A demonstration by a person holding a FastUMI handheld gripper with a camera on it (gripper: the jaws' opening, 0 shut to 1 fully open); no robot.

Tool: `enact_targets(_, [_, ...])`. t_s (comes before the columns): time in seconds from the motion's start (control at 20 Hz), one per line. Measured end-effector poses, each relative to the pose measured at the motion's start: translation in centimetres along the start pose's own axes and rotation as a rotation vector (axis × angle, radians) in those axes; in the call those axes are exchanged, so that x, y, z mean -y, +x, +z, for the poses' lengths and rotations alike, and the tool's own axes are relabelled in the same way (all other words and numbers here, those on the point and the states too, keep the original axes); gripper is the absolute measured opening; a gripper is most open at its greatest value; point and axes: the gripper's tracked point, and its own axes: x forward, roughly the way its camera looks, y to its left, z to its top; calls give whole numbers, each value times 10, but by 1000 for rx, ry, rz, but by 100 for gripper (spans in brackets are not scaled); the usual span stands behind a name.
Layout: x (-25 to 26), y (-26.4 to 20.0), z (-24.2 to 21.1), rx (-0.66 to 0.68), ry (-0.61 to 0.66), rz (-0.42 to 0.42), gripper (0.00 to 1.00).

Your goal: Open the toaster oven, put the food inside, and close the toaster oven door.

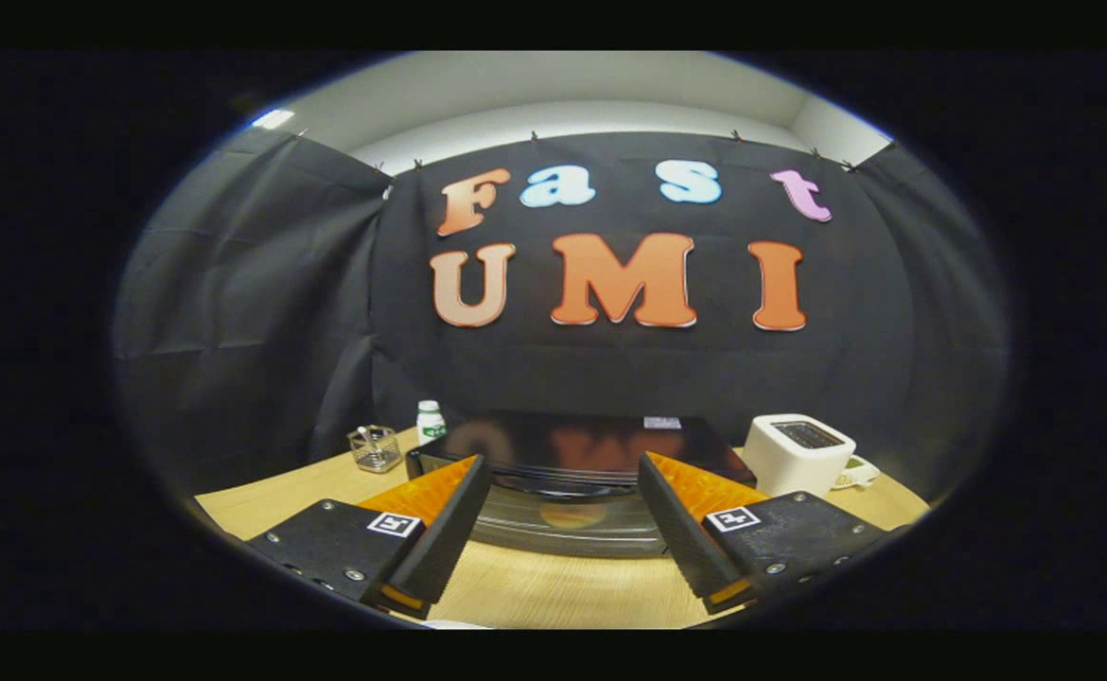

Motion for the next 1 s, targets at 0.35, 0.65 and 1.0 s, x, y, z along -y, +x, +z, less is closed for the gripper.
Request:
enact_targets(0.35, [10,-83,83,200,-52,-12,95])
enact_targets(0.65, [21,-141,123,306,-55,-23,97])
enact_targets(1.0, [26,-178,151,358,-52,-17,98])
